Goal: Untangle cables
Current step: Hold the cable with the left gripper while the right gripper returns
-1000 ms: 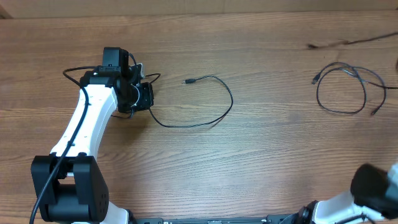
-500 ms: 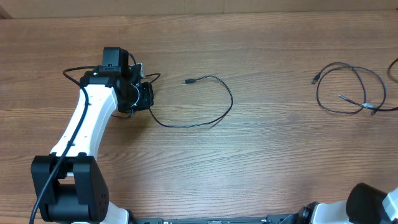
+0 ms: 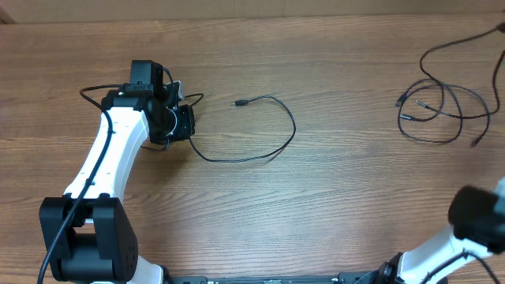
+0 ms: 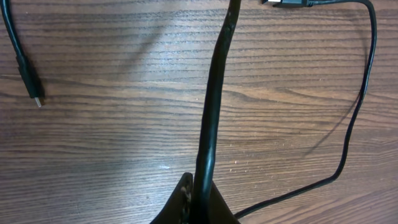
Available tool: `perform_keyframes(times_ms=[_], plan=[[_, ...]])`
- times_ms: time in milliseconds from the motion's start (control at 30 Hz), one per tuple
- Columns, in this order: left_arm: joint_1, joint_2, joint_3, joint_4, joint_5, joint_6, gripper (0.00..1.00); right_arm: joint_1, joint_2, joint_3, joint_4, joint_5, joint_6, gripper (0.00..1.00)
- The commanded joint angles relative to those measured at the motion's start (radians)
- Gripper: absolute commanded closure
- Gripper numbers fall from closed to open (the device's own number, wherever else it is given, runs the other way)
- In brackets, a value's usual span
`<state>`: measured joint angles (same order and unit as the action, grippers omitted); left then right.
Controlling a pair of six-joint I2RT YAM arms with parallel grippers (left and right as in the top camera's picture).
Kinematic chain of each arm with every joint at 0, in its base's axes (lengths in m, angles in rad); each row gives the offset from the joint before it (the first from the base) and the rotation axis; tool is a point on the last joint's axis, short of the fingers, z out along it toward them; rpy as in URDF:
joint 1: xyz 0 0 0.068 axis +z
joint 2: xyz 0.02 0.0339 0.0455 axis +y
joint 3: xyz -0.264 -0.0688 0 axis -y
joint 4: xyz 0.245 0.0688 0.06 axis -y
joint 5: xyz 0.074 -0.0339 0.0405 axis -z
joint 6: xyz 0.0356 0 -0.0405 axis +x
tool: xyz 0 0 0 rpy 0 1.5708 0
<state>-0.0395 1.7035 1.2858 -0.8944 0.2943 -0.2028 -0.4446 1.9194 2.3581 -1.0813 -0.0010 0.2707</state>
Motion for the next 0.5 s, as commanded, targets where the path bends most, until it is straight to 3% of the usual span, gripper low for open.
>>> perform_keyframes(times_ms=[0,200,267,300,367,433,467], plan=[[0.000,-0.008,0.011,-0.006,-0.009,-0.003,0.96,-0.007,0.049,0.015,0.019,0.062,-0.007,0.96],[0.000,-0.008,0.011,-0.007,-0.008,-0.013,0.96,-0.009,0.134,0.015,0.023,0.079,-0.007,0.93],[0.000,-0.008,0.011,-0.008,-0.006,-0.014,0.96,-0.009,0.153,0.015,0.020,0.078,-0.007,0.70],[0.000,-0.008,0.011,-0.008,-0.005,-0.014,0.96,-0.008,0.158,0.015,0.009,0.077,-0.006,0.48],[0.000,-0.008,0.011,-0.006,-0.005,-0.014,0.96,-0.008,0.159,0.015,-0.030,0.047,-0.007,0.18],[-0.001,-0.008,0.011,0.002,0.014,-0.014,0.96,-0.007,0.159,0.015,-0.071,-0.004,-0.007,0.02],[-0.001,-0.008,0.011,0.013,0.033,-0.014,0.96,-0.006,0.159,0.015,-0.097,-0.036,-0.008,0.00]])
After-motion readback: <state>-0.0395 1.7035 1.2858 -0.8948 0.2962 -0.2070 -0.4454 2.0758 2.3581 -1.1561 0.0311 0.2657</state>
